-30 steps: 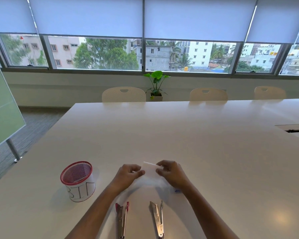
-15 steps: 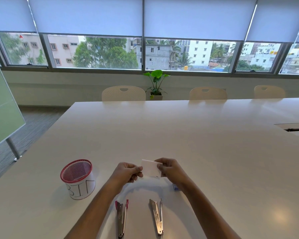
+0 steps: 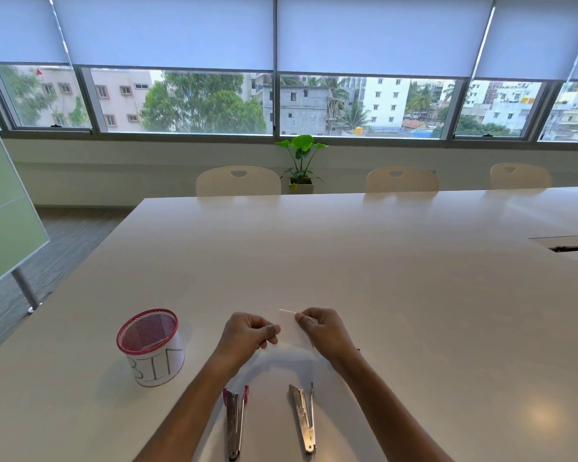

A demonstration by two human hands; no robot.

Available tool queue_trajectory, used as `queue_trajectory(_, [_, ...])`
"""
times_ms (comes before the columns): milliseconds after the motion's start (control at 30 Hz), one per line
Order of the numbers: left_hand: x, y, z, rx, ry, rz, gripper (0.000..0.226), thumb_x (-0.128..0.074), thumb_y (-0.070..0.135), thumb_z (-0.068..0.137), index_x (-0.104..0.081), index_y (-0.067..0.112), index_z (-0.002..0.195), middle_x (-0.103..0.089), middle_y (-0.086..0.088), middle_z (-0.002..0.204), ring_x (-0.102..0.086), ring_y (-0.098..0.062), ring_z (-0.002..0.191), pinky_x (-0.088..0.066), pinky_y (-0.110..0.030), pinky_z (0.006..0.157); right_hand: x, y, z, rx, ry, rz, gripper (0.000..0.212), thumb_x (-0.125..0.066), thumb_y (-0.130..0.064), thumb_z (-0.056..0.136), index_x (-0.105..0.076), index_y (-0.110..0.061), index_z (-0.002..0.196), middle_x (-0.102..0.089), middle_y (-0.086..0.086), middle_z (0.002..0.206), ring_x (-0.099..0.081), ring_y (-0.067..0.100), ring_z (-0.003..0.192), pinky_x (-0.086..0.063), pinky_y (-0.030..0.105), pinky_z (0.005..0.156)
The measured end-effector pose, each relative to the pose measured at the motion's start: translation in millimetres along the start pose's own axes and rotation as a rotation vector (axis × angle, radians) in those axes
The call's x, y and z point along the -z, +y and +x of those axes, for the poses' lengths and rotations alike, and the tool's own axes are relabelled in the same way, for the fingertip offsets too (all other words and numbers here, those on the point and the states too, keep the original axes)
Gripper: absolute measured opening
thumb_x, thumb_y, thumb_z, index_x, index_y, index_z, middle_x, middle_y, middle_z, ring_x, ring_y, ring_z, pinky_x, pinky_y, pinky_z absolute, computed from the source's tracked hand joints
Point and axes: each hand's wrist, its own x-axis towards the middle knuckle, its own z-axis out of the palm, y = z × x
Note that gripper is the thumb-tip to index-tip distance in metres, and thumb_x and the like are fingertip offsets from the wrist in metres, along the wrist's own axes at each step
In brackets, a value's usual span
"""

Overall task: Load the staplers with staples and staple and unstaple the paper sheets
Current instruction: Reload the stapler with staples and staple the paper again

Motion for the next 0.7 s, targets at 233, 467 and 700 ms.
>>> queue_trajectory(233, [1.1, 2.9, -1.4, -0.006, -0.022, 0.008, 0.012, -0.072, 0.017, 0.082, -0.076, 0.009, 0.074, -0.072, -0.007, 0.069, -0.057, -0.01, 0.056, -0.052, -0.022, 0.061, -2.6, -5.4, -2.1, 0.012, 0.033, 0.021, 0.028, -0.061, -0.022, 0.091, -0.068, -0.018, 0.064, -0.057, -0.009, 0.053, -0.047, 0.004, 0.046, -0.038, 0.023, 0.05])
queue_trajectory(467, [1.4, 8.6, 3.0, 0.083, -0.088, -0.158, 0.013, -0.073, 0.023, 0.081, -0.076, 0.01, 0.083, -0.073, -0.008, 0.075, -0.066, -0.018, 0.069, -0.055, -0.028, 0.067, -0.2, -11.0, -5.5, 0.083, 0.005, 0.066, 0.025, -0.063, -0.018, 0.089, -0.07, -0.015, 0.066, -0.058, -0.007, 0.054, -0.049, 0.007, 0.049, -0.039, 0.024, 0.053])
queue_trajectory(700, [-11.1, 16.4, 2.9, 0.089, -0.025, -0.33, 0.013, -0.071, 0.011, 0.082, -0.073, 0.009, 0.069, -0.067, -0.01, 0.068, -0.063, -0.021, 0.065, -0.05, -0.025, 0.055, -3.2, -16.1, -10.2, 0.111, -0.061, 0.045, 0.021, -0.063, -0.017, 0.089, -0.073, -0.013, 0.071, -0.062, -0.007, 0.055, -0.053, 0.005, 0.05, -0.042, 0.023, 0.051])
